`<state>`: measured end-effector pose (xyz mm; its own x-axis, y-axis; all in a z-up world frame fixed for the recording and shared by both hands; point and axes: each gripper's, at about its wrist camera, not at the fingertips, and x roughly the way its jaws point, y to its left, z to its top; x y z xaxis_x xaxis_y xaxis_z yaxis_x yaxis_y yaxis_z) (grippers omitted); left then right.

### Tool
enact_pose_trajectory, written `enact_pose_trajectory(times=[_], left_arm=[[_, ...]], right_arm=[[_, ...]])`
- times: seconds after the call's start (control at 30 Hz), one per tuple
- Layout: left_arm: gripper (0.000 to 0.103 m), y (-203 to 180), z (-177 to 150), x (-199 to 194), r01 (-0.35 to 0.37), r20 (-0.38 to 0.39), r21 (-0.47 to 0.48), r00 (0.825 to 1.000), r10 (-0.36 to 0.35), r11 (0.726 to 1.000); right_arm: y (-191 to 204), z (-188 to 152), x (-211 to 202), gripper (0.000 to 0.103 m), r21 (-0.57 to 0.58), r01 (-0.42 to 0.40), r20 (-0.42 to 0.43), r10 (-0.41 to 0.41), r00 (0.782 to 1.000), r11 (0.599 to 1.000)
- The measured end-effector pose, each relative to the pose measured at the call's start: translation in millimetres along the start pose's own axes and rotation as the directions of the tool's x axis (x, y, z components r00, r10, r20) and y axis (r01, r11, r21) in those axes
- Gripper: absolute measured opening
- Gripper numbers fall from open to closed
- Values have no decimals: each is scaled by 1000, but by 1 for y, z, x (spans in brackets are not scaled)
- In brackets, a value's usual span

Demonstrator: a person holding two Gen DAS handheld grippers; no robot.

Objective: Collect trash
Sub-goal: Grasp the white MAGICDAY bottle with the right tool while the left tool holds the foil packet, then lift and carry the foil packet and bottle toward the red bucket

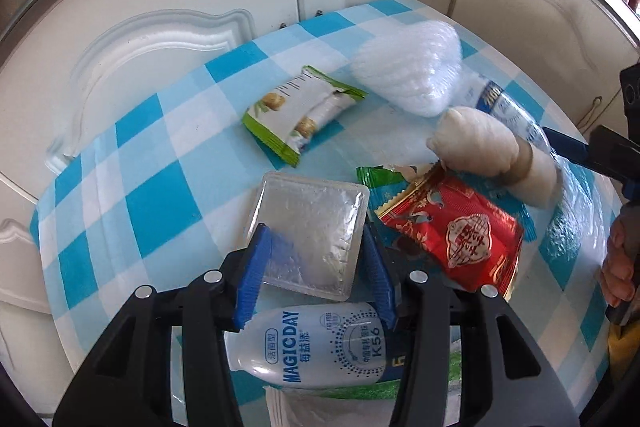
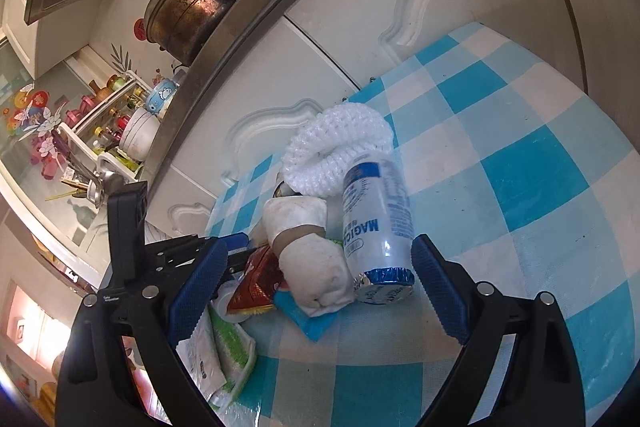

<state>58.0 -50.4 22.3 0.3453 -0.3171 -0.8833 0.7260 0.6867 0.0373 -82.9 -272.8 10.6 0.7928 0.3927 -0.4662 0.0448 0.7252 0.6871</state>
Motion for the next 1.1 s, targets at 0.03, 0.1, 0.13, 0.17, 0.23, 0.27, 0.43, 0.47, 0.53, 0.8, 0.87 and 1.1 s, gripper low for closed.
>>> enact_pose_trajectory(times=[0.03, 0.1, 0.13, 0.17, 0.23, 0.27, 0.43, 0.47, 0.53, 0.8, 0.87, 1.1], left_arm=[[48, -3, -4, -2, 11, -4, -1, 1000, -11, 1000], [48, -7, -9, -7, 14, -4, -8, 1000, -14, 1000], [48, -8, -11, -9, 9, -2, -13, 1000, -9, 1000], [48, -8, -12, -11, -1, 4, -17, 1000, 1, 1000], [53, -9, -14, -14, -29, 11, -15, 1000, 29, 999], [58, -9, -14, -14, -42, 15, -10, 999, 43, 999], [78, -9, -13, -13, -92, 17, 22, 996, 91, 996], [79, -9, -12, -11, -87, 12, 25, 996, 86, 996], [79, -9, -9, -6, -84, -1, 32, 996, 84, 996], [67, -15, -7, 3, -41, -26, 38, 999, 42, 998], [64, -16, -8, 3, -42, -25, 38, 999, 43, 998], [64, -16, -10, 2, -54, -25, 20, 998, 54, 998]], right_arm=[[0, 0, 0, 92, -6, 9, 1, -9, 1000, 1000], [1, 0, -1, 92, -20, 26, 2, -26, 1000, 999], [0, 0, -1, 92, -22, 28, 1, -28, 1000, 999], [0, 0, -1, 92, -20, 30, 1, -30, 1000, 999], [-1, 1, -1, 92, -16, 36, 1, -36, 999, 999], [-2, 1, -2, 92, -16, 44, 4, -44, 999, 999], [-5, 3, -2, 92, -38, 140, 22, -140, 990, 989], [-6, 3, -2, 92, -37, 154, 25, -153, 988, 987], [-10, 3, -2, 92, -26, 169, 32, -168, 985, 985], [-28, 9, -3, 73, 47, 211, 34, -213, 977, 976], [-29, 9, -2, 70, 46, 228, 30, -229, 973, 973], [-30, 9, -1, 44, 20, 302, 25, -303, 953, 953]])
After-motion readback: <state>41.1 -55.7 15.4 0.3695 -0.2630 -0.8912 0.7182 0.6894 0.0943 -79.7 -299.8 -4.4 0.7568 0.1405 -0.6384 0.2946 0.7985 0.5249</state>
